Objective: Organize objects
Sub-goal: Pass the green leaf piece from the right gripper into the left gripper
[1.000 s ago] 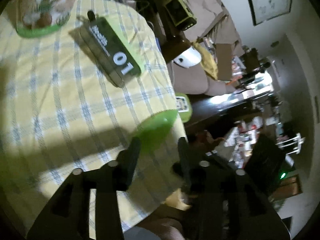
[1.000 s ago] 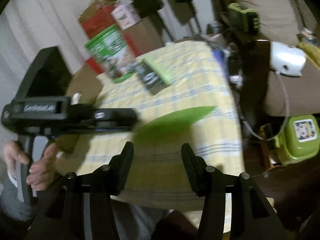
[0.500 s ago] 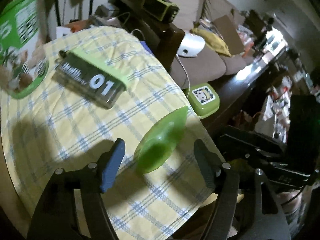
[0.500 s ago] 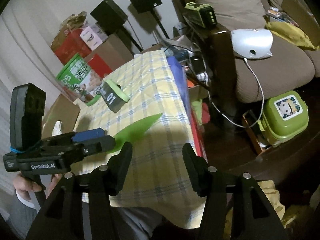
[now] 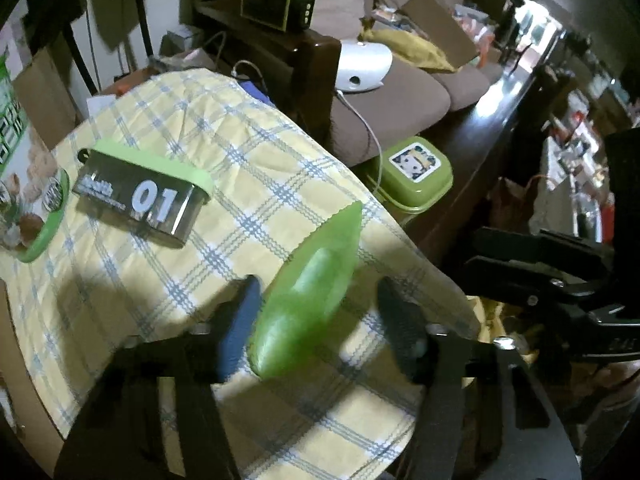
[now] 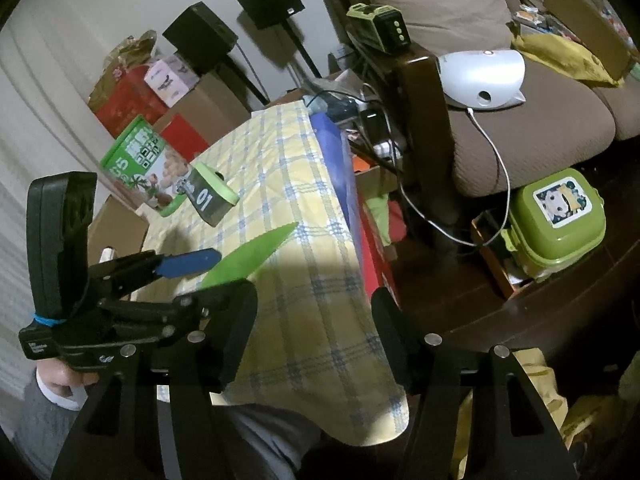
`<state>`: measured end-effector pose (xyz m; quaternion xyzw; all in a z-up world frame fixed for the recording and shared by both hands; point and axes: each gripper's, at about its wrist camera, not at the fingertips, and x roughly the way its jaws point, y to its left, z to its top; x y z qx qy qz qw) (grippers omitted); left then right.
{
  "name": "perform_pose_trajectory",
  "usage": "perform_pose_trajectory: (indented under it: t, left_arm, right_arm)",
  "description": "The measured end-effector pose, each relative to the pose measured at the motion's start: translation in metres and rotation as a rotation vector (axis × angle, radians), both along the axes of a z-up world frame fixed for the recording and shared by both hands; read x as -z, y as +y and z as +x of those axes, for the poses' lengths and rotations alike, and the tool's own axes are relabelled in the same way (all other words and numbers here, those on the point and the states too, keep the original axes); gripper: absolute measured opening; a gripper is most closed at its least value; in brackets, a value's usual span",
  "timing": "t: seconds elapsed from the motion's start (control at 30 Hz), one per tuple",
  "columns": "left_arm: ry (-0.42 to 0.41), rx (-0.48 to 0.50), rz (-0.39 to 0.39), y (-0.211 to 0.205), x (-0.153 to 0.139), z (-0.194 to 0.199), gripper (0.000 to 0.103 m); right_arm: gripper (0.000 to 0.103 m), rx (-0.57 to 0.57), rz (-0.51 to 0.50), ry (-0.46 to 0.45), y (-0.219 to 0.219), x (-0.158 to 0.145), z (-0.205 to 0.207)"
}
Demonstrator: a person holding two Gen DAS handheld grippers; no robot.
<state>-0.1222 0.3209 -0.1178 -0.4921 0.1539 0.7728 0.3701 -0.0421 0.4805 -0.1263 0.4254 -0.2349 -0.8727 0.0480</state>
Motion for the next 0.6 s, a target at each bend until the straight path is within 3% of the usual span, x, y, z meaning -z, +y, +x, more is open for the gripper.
perform_pose_trajectory:
  t: [0.03, 0.37, 0.6]
  left_arm:
    - [0.010, 0.002, -0.007, 0.000, 0.000, 0.001, 0.036]
    - [-0.014, -0.043, 0.042, -0.016, -0.003, 0.010, 0.032]
    - [-0.012, -0.124, 0.129, -0.051, -0.024, 0.015, 0.032]
  right_arm:
    - [0.061, 0.001, -0.002, -0.002, 0.001, 0.001, 0.001]
    - [0.061, -0.004, 0.020, 0.000, -0.005, -0.004, 0.005]
    - [0.061, -0.018, 0.032, 0.020, -0.014, -0.015, 0.004]
